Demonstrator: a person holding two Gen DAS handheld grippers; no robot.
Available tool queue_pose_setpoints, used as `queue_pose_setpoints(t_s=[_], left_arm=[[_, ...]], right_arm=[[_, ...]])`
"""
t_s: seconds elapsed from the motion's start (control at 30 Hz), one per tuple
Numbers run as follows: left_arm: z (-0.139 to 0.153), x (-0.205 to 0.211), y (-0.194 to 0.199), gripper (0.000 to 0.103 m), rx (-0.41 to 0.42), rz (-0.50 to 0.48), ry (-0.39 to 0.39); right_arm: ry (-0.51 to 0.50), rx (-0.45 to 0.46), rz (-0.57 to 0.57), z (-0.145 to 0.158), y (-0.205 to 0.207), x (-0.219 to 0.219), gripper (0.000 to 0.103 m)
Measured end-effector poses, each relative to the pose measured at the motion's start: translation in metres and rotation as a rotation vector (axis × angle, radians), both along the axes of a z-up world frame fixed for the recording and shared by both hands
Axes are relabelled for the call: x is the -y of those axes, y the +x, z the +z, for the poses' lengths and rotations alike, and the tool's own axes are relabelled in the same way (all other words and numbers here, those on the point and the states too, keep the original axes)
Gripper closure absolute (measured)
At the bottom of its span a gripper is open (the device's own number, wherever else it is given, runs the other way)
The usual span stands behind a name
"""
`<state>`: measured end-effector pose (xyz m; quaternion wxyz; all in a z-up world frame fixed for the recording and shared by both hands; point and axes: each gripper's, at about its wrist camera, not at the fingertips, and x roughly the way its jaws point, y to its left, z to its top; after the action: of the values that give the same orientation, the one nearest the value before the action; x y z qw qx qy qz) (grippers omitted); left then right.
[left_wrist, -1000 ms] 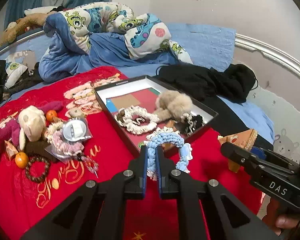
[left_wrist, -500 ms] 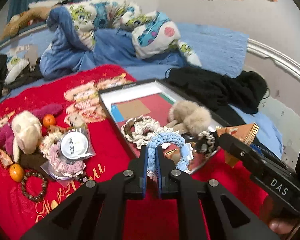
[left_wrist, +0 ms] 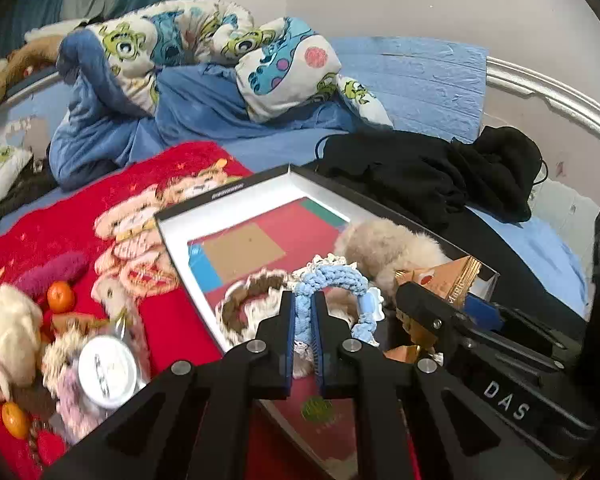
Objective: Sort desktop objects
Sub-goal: 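Lower the blue scrunchie and snack packet into the black box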
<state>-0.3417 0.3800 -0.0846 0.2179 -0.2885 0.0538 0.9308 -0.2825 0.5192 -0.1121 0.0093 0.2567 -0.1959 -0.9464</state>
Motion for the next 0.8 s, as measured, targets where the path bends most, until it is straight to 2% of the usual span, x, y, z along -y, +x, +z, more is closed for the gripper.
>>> queue_pose_setpoints(t_s=[0.17,0.3,0.47,0.8], left_arm=[[-0.006,-0.010,-0.004,0.095,-0.069,-0.065,-0.034],[-0.020,-0.006,-0.008,0.095,-0.053,-0.065,-0.051],[-0.035,0.012,-0.016,0.095,0.019,-0.062,0.025],[-0.040,0.015,-0.016,0.095,0.019,-0.056,0.024]], right_arm=[[0.084,0.012,-0.036,0.002,-0.009,0.001,0.060],[0.186,0.046,-0.025,0.001,-0.017,0.012,0.060],[0.299,0.082,-0.065,0.000,-0.024,0.030,0.060],[0.329,0.113,-0.060,-0.008,-0.028,0.038,0.060]])
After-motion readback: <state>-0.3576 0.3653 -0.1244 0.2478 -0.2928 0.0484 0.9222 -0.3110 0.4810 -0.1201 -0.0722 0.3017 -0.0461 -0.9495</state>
